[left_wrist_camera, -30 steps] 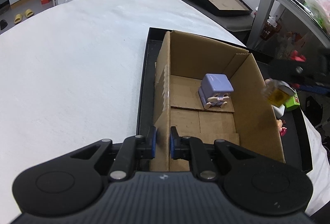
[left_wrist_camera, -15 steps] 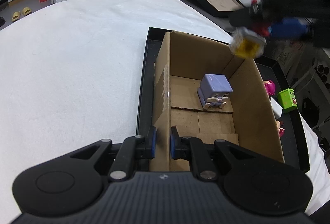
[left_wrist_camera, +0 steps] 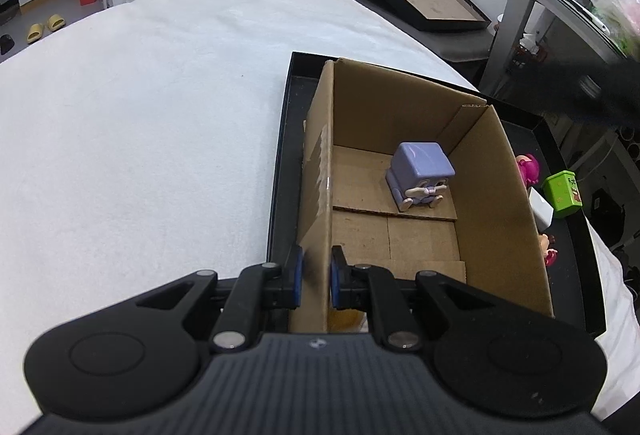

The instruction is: Organize rigid objects

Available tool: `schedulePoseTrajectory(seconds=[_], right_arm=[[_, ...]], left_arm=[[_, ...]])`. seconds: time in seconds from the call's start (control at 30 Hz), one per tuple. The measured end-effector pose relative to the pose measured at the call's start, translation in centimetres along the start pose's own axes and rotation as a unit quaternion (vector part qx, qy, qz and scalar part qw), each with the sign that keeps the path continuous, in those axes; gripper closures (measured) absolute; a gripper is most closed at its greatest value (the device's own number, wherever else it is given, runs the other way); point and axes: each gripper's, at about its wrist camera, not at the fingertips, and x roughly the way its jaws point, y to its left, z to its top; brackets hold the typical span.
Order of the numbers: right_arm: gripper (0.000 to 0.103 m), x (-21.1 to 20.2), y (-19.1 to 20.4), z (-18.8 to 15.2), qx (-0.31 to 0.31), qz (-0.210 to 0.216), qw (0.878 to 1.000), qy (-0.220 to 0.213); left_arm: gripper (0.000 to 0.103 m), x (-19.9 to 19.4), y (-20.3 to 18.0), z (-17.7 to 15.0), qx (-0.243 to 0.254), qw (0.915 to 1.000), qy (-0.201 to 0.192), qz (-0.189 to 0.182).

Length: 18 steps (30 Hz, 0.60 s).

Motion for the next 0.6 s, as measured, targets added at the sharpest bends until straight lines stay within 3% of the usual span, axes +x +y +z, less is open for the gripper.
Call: schedulePoseTrajectory(seconds=[0.4,0.6], right_arm=[[0.044,-3.2,-7.9,-4.1,0.058,-0.032,0.998,0.017],[0.044,-3.4,-10.8,-6.2,0.094,-0.021,0.995,0.024]], left_arm=[[0.090,-0.2,-0.9,0.7,0.003,0.9998,0.017,0.011],[0.088,-0.8,-1.6,1.1,0.008,0.9994,0.025,0.023]])
